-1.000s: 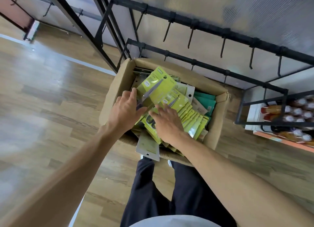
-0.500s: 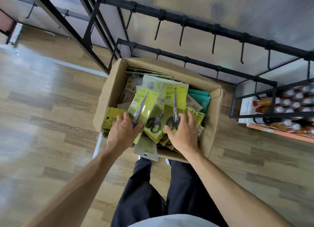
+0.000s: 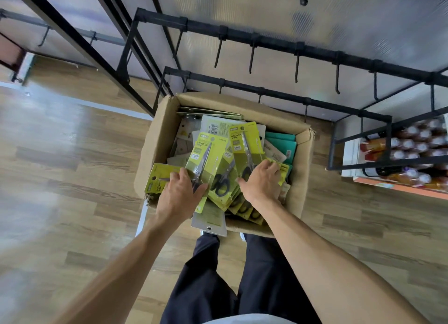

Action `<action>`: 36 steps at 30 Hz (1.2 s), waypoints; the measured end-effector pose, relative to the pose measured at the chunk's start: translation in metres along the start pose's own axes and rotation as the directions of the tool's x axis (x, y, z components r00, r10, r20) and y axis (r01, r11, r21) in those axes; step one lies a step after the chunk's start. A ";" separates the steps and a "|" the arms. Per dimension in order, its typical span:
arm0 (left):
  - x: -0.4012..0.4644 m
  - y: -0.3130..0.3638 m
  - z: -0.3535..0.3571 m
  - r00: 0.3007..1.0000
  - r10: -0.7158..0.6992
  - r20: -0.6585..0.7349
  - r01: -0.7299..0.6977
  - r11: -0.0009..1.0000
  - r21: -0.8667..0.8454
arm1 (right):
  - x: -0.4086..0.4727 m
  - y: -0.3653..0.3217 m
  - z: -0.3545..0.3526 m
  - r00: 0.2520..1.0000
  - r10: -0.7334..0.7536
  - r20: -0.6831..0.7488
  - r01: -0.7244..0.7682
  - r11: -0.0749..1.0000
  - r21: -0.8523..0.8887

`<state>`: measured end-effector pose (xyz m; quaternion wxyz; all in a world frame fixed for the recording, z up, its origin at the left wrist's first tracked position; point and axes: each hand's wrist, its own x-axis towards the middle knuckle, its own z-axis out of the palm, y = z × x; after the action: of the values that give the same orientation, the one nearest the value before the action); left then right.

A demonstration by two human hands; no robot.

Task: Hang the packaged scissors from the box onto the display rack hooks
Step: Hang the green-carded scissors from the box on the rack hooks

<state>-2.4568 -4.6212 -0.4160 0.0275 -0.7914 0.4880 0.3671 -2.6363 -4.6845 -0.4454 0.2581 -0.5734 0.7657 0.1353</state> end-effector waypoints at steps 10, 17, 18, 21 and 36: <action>0.013 0.006 0.030 0.998 -0.034 0.059 0.032 0.998 0.048 | -0.016 0.026 0.004 0.999 -0.045 0.024 0.045 0.999 0.022; 0.010 0.015 0.049 0.996 -0.016 0.091 0.014 0.999 0.029 | -0.027 0.042 0.014 0.999 -0.029 0.033 0.028 0.999 0.023; 0.011 0.015 0.050 0.996 -0.019 0.085 0.017 1.000 0.024 | -0.026 0.042 0.014 0.999 -0.028 0.033 0.028 0.999 0.025; 0.015 0.015 0.047 0.996 -0.019 0.089 0.017 1.000 0.023 | -0.024 0.041 0.014 0.999 -0.022 0.050 0.020 0.999 0.040; -0.065 0.018 -0.095 0.954 0.196 -0.228 -0.224 0.969 -0.103 | -0.094 0.039 -0.130 0.974 -0.167 -0.156 0.189 0.972 0.141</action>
<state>-2.4348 -4.6196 -0.3011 -0.1158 -0.7703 0.5450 0.3101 -2.6843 -4.6621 -0.2888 0.2574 -0.6265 0.7356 0.0104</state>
